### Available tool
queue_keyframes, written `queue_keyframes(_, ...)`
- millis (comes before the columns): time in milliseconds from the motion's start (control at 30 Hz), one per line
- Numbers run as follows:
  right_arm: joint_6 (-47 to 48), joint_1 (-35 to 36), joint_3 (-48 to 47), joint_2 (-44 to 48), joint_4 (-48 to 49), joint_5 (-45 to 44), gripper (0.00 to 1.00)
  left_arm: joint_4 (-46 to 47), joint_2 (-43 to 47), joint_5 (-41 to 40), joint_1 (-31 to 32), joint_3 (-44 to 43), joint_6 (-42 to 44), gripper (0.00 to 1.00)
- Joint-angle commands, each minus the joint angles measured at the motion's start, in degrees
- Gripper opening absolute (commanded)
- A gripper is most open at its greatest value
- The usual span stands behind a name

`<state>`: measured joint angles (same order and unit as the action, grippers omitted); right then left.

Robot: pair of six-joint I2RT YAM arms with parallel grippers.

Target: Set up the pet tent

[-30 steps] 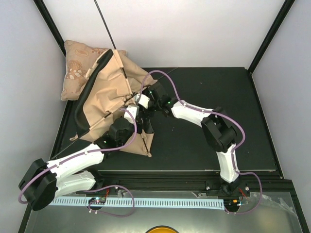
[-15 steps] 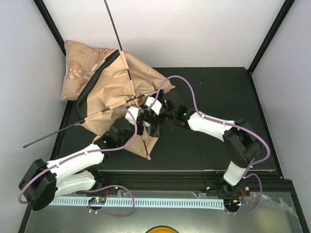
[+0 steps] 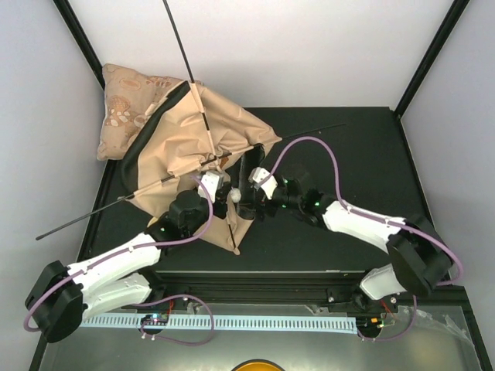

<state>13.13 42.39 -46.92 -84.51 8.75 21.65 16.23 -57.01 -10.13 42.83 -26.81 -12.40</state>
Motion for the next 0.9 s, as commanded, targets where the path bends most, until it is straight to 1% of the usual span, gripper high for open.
queue_keyframes(0,-6.11,0.31,4.18,5.92,4.41,-0.47,1.00,-5.36,1.37,1.80,0.57,1.69,5.71,0.02)
queue_keyframes(167,-9.21,0.38,5.17,10.91,2.22,-1.27,1.00,-5.86,3.69,3.72,0.97,2.61,8.16,0.01)
queue_keyframes(333,-15.35,0.47,6.83,19.60,4.24,-1.67,1.00,-4.87,6.38,6.02,1.91,3.75,9.14,0.01)
queue_keyframes(433,-17.63,0.49,1.72,21.13,-3.41,-0.68,1.00,-4.44,7.11,6.83,2.69,3.93,9.17,0.01)
queue_keyframes(500,-19.04,0.48,-3.71,20.28,-9.88,1.66,0.95,-3.73,7.05,7.93,3.38,4.13,9.98,0.02)
queue_keyframes(567,-20.72,0.48,-9.04,19.36,-14.17,3.98,0.89,-2.82,6.80,8.79,4.54,4.17,11.30,0.02)
queue_keyframes(667,-24.32,0.49,-14.15,19.19,-16.15,4.85,0.80,-2.41,6.63,6.68,6.39,3.88,12.30,0.02)
queue_keyframes(767,-28.05,0.45,-16.84,19.92,-15.12,3.95,0.76,-2.47,7.03,5.14,8.04,3.50,12.81,0.02)
queue_keyframes(867,-28.93,0.61,-21.41,18.90,-16.51,4.13,0.73,-2.76,7.18,3.87,9.36,2.96,13.08,0.01)
